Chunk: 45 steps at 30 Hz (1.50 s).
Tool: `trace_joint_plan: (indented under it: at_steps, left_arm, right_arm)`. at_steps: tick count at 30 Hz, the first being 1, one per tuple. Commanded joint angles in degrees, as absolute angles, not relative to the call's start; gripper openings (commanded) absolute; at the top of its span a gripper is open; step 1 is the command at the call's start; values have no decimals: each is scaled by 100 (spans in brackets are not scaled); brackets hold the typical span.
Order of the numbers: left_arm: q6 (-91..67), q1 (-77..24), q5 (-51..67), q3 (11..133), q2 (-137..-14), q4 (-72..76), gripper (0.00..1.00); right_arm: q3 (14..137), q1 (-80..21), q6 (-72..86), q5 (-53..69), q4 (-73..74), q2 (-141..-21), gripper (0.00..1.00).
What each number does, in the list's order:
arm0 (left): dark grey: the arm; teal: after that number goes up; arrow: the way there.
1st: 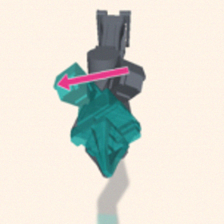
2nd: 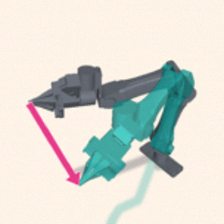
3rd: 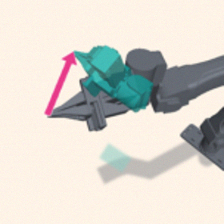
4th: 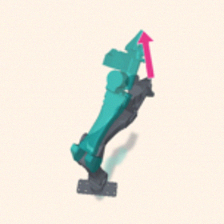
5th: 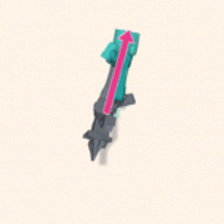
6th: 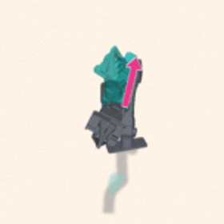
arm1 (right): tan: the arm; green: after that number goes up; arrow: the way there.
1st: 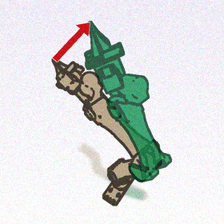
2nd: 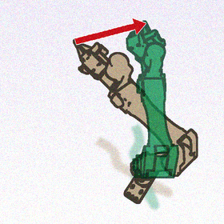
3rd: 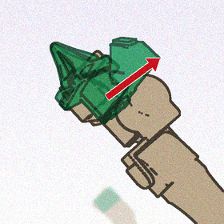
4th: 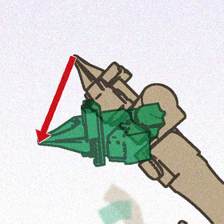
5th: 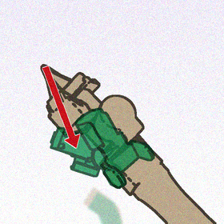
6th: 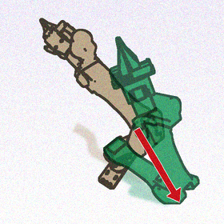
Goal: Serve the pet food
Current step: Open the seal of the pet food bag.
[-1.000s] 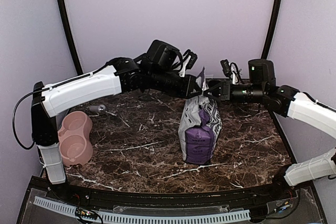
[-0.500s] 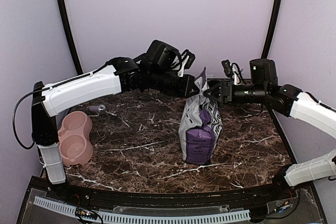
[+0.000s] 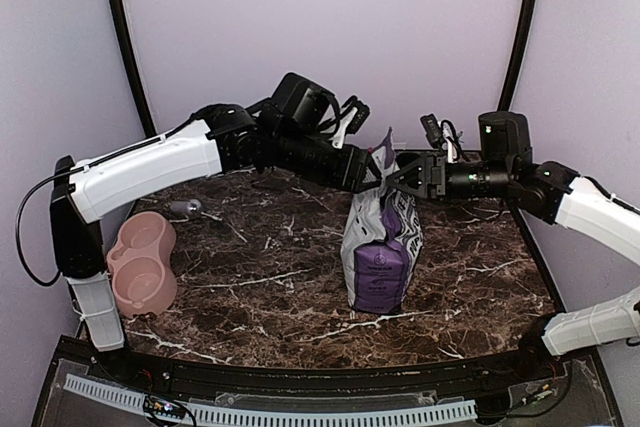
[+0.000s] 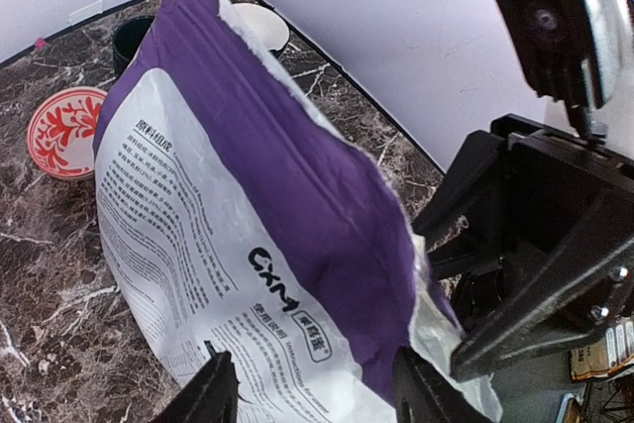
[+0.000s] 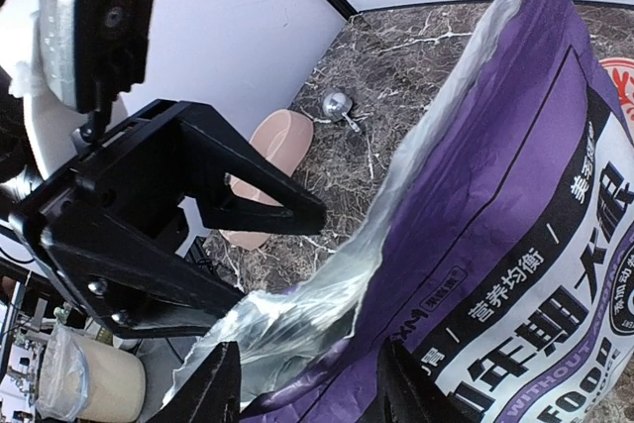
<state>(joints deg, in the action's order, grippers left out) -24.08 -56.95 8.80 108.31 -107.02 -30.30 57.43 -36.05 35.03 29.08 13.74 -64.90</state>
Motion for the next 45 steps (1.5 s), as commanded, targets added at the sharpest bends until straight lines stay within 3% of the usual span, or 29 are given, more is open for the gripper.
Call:
trace_joint_plan:
  at_steps: [1, 14, 19, 27, 35, 42, 45]
  left_arm:
    - [-2226, -5748, 1044, 10744, -10074, -3124, 57]
    - [-2193, -5800, 1263, 10733, -10089, -3080, 62]
    - [-2198, -5818, 1254, 10763, -10240, -3043, 55]
    - [-2185, -5890, 1366, 11102, -10638, -3192, 55]
    - [-2176, -5950, 1328, 11247, -10803, -3221, 54]
    - [-2082, -5977, 1042, 11340, -10973, -3467, 42]
    - [-2051, -5985, 913, 11338, -11024, -3544, 28]
  right_arm:
    - [5836, -3667, 3496, 2922, 1309, -6320, 47]
    - [5827, -3665, 3516, 2779, 1257, -6275, 47]
    - [5836, -3665, 3521, 2743, 1255, -6352, 46]
    - [5871, -3665, 3457, 2680, 1324, -6453, 43]
    - [5763, -3670, 3430, 2669, 1318, -6468, 21]
    - [5728, -3665, 3391, 2605, 1333, -6470, 9]
    - [5761, -3665, 3354, 2490, 1404, -6483, 1]
